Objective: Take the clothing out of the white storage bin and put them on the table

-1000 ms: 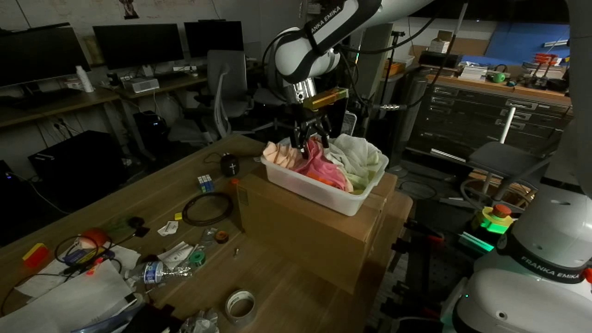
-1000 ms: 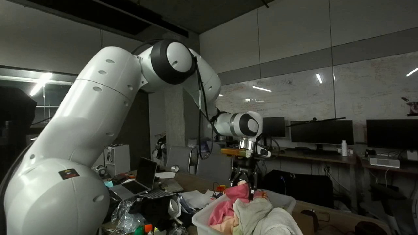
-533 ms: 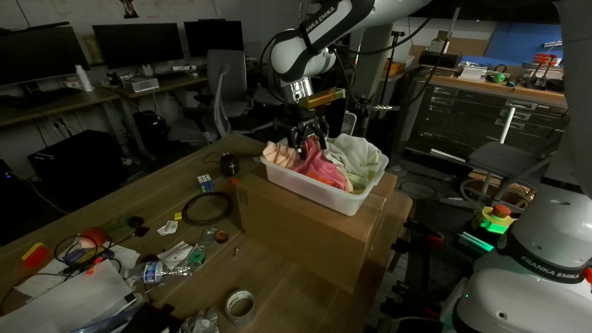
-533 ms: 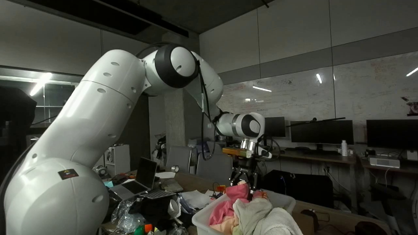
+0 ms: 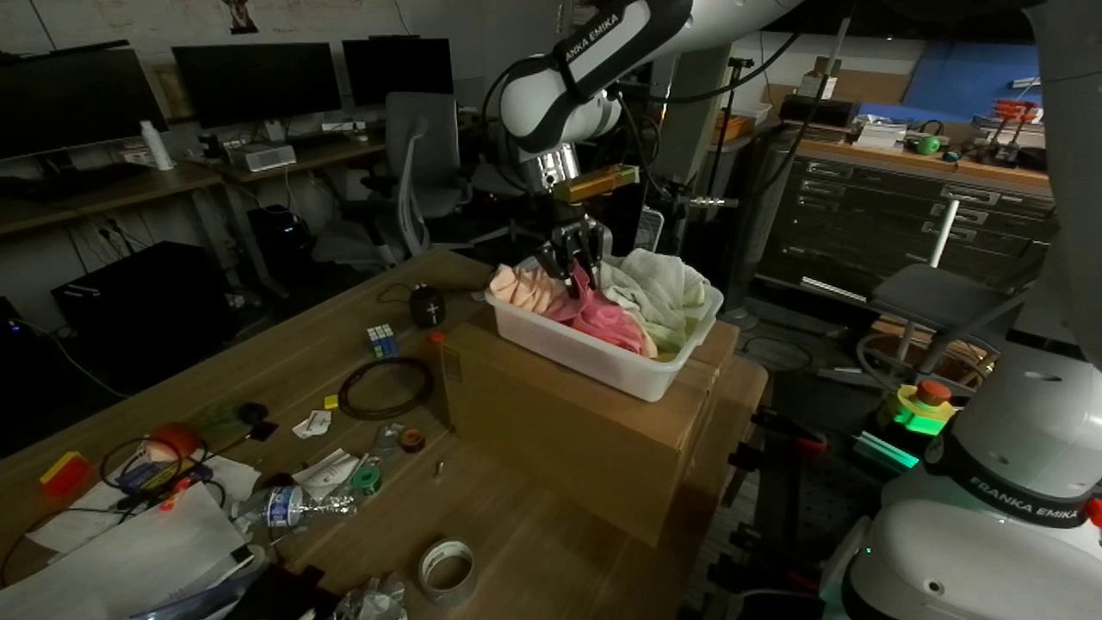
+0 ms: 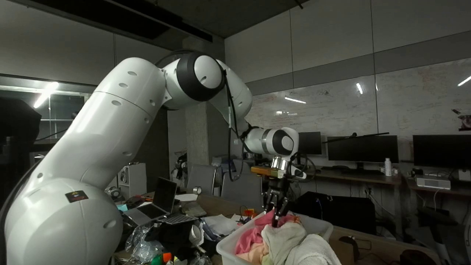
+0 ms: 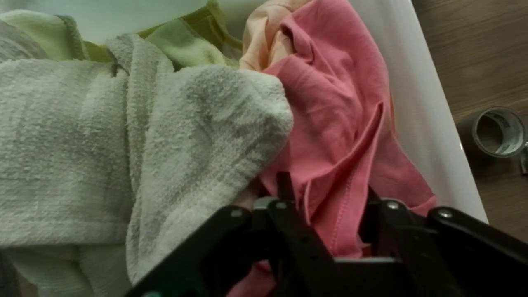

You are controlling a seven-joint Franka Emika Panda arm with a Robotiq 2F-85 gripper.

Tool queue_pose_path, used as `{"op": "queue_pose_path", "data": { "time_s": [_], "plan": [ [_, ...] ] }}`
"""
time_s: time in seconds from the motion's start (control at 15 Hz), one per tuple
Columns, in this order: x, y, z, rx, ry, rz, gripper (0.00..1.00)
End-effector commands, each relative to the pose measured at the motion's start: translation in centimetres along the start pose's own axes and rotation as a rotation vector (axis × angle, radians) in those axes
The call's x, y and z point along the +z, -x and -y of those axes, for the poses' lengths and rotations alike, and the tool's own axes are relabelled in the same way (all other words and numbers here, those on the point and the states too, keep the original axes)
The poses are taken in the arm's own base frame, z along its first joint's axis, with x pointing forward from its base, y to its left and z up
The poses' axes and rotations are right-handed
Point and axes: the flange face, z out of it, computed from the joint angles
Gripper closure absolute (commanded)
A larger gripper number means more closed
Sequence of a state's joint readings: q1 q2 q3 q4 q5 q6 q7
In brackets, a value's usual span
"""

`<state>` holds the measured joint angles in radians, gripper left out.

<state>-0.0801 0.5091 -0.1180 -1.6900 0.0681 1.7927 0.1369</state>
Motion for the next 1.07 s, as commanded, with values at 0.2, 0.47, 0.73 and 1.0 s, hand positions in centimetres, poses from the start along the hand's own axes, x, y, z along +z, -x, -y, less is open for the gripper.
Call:
{"op": "queue_pose_path", "data": {
  "time_s": [0.2, 0.47, 0.73, 1.0],
  "plan": [
    [-1.8, -0.1, -0.1, -0.003, -0.071, -0.01, 0.99],
    [-3.9, 1.0, -1.0, 0.006, -0.133, -0.066, 0.97],
    [-7.0, 2.7, -2.3, 0.017, -0.202, -0.167, 0.98],
    [-11.4, 5.5, -3.8, 0.047, -0.285, -0.317, 0.98]
  ]
}}
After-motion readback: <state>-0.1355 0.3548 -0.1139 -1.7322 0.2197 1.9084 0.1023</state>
